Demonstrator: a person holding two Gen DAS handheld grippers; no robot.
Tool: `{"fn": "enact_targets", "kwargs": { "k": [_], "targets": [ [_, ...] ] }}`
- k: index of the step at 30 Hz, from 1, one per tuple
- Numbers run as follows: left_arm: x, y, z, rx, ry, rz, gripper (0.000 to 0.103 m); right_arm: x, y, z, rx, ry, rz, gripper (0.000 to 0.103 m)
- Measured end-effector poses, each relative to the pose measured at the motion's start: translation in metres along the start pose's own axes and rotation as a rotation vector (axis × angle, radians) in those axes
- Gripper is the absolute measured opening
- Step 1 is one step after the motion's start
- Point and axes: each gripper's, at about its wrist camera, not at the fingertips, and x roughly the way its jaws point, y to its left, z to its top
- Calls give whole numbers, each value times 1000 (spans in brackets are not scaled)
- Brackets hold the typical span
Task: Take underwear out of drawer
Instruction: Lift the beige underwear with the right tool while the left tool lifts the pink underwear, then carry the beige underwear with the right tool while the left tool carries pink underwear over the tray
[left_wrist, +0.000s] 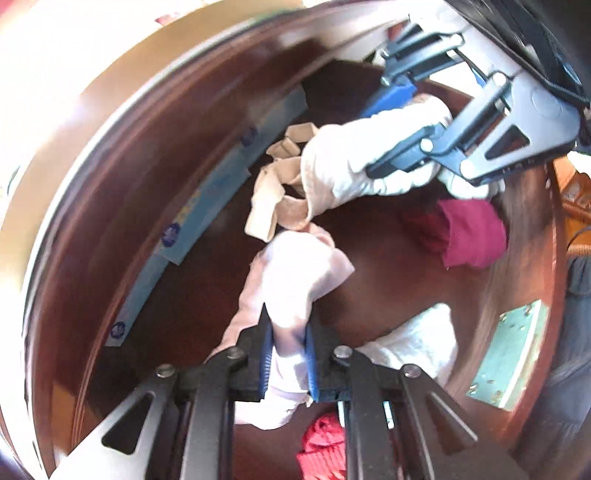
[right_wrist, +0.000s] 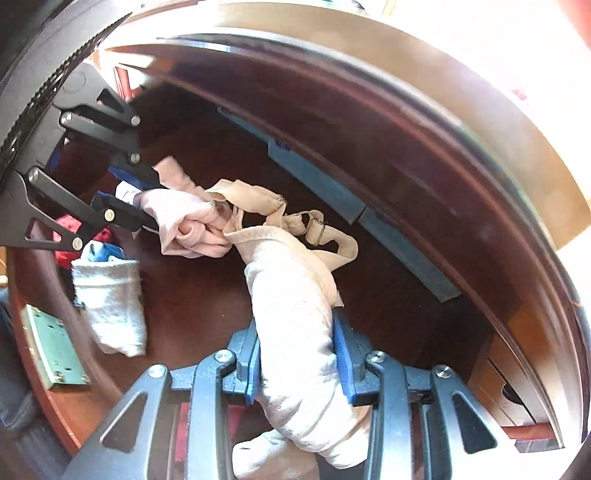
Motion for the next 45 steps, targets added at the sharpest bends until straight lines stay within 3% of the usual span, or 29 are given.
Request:
{"fn": "enact_targets", "kwargs": {
  "k": [8, 17, 20, 27, 45],
  "targets": [
    [-20, 2, -39, -119, -76, 31, 13, -42, -2, -19, 47, -103, 2, 35],
    [-51, 20, -62, -282, -156, 65, 13, -83, -7, -36, 145, -227, 29, 35],
    [-77, 23, -57, -320, -183, 94, 13, -92, -9, -43, 181, -273, 38, 35],
    [-90, 27, -82, -405, -253, 116, 13, -84, 7, -45, 243, -358, 61, 36],
    [-99, 22, -94, -564, -380, 189, 13, -101, 10, -51, 318, -503, 71, 36]
  ]
}}
